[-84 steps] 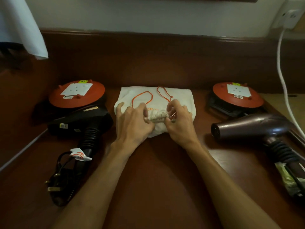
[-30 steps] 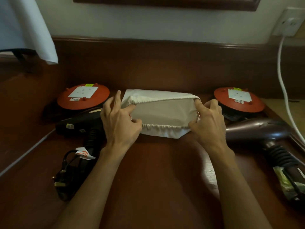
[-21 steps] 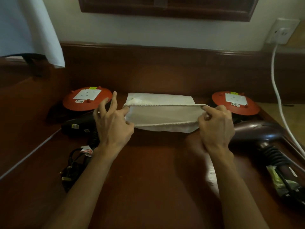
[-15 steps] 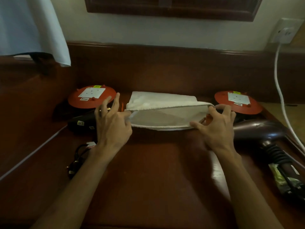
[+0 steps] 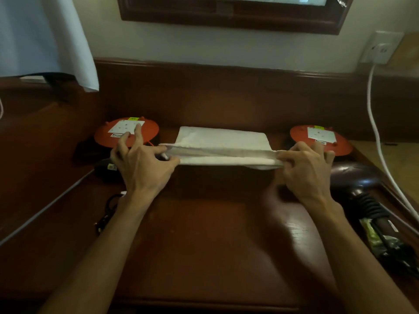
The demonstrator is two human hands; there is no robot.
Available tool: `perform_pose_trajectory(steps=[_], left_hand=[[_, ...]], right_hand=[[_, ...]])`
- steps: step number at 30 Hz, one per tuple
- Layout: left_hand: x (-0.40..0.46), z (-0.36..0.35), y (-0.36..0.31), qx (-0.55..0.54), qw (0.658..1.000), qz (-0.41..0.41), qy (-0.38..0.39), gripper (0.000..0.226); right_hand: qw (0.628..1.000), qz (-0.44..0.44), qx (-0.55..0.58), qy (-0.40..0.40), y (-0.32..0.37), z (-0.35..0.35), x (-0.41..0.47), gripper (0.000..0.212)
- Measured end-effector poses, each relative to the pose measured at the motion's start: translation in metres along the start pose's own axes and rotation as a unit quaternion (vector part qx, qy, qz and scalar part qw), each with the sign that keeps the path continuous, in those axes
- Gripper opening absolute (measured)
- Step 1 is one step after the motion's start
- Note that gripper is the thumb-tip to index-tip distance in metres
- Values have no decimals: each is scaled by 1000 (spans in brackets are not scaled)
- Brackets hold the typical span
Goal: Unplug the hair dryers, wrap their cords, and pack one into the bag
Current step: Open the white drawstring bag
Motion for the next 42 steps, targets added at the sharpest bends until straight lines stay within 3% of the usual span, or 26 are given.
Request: perform_pose_trajectory(steps=[5,8,16,21,23,26,29,32,34,37,39,42], left_hand=[[-8,6,-1,23,999,-22,-27,21],[-15,8,5,13,998,-54,-6,15],[-26,34,24,23,999,10,-32,24],[-52,27,13,7,994,-78,72,17],[-63,35,9,-42,982,-102,153,19],[-69,61,-1,-166,952,-76,246,19],[-69,76,-19,-270,934,-57,227,18],[-72,46,-45,-243,949,-72,189,29],[-79,8,-59,-155,959,-109,210,44],[-98,-49,-49,20,939,-102,327,63],[-109,-64,-32,61,917,-103,381,76],[-111,-66,-13,85,902,-130,403,91]], right_hand=[[995,3,92,26,-3,11,-4,24],[995,-4,80,53,-9,8,-18,22],[988,-91,122,3,-17,24,-54,22],[977,-85,190,49,-23,23,-69,20],[966,-73,237,71,-25,36,-81,22],[940,-88,312,105,-24,53,-100,27],[930,-127,341,57,-21,65,-95,24],[943,-125,309,8,-3,54,-70,19],[950,-109,289,54,17,27,-55,20],[947,-72,208,236,36,-33,-61,52],[935,-27,119,334,32,-62,-77,66],[915,-7,49,399,15,-80,-89,81]])
Point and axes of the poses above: each hand's wrist, its own x-axis towards the middle knuckle, its own z-axis out of the back of the hand, y = z × x, the point moved 6 cm from there along x, towards the middle knuckle, and after that the axes turned 9 degrees about -y, right-handed, at the moved point
